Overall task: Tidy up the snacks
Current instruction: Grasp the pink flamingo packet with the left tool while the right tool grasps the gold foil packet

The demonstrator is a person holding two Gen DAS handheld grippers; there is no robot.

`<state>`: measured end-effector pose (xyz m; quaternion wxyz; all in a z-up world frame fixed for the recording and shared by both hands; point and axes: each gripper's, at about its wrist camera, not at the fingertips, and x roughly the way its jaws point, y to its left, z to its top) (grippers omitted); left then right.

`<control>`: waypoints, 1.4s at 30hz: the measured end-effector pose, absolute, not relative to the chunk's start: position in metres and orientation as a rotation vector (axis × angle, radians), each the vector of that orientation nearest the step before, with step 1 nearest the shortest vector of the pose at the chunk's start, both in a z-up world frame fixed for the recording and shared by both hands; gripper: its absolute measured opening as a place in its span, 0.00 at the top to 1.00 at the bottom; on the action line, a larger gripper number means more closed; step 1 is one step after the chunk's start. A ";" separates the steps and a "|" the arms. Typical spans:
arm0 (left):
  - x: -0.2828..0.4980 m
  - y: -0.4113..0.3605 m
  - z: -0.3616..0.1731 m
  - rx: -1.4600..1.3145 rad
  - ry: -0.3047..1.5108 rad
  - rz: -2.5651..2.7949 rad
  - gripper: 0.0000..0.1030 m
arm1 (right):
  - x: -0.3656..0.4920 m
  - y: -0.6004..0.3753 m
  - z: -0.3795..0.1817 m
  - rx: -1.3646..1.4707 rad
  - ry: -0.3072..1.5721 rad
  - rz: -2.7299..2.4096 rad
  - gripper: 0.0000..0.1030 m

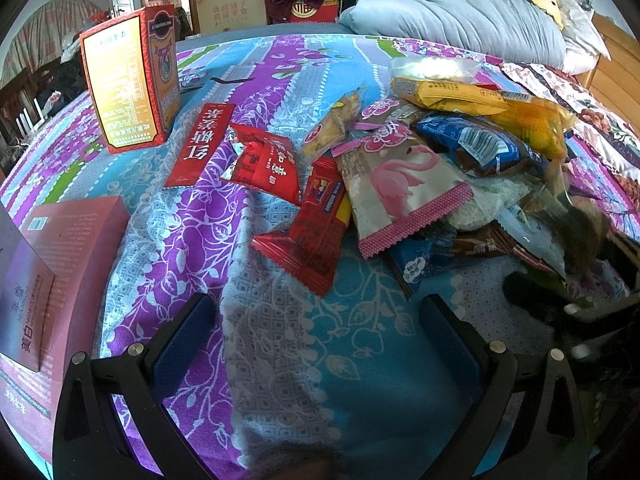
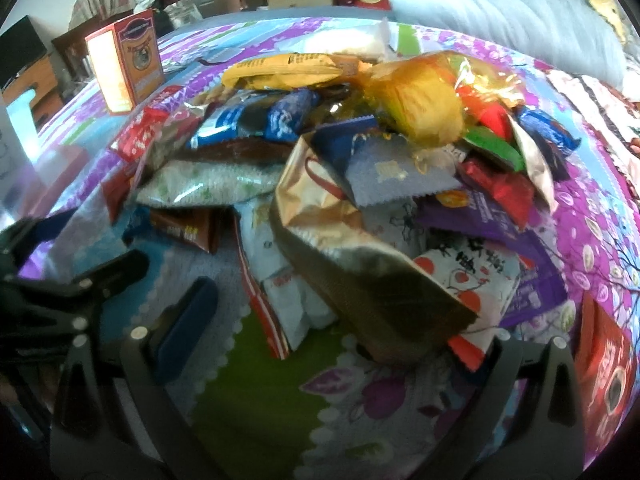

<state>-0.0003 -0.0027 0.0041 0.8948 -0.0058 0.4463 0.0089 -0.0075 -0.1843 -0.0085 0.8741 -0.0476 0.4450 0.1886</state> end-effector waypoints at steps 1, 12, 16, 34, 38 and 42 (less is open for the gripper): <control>-0.001 -0.002 0.004 -0.016 0.928 0.013 0.00 | -0.010 -0.191 -0.005 -0.058 0.942 0.414 0.00; 0.023 0.009 0.059 -0.196 0.853 -0.167 0.09 | -0.058 -0.252 0.013 0.173 0.961 0.444 0.00; 0.058 0.007 0.057 -0.298 0.908 -0.182 0.42 | -0.058 -0.260 0.011 0.241 0.979 0.444 0.00; 0.009 0.009 0.076 -0.153 0.904 -0.172 0.71 | -0.025 -0.243 0.041 0.070 0.901 0.579 0.31; 0.001 0.020 0.087 -0.185 0.884 -0.170 0.71 | -0.005 -0.212 0.024 -0.024 0.949 0.611 0.33; -0.007 0.023 0.098 -0.201 0.869 -0.178 0.71 | 0.003 -0.210 0.010 -0.067 0.976 0.545 0.66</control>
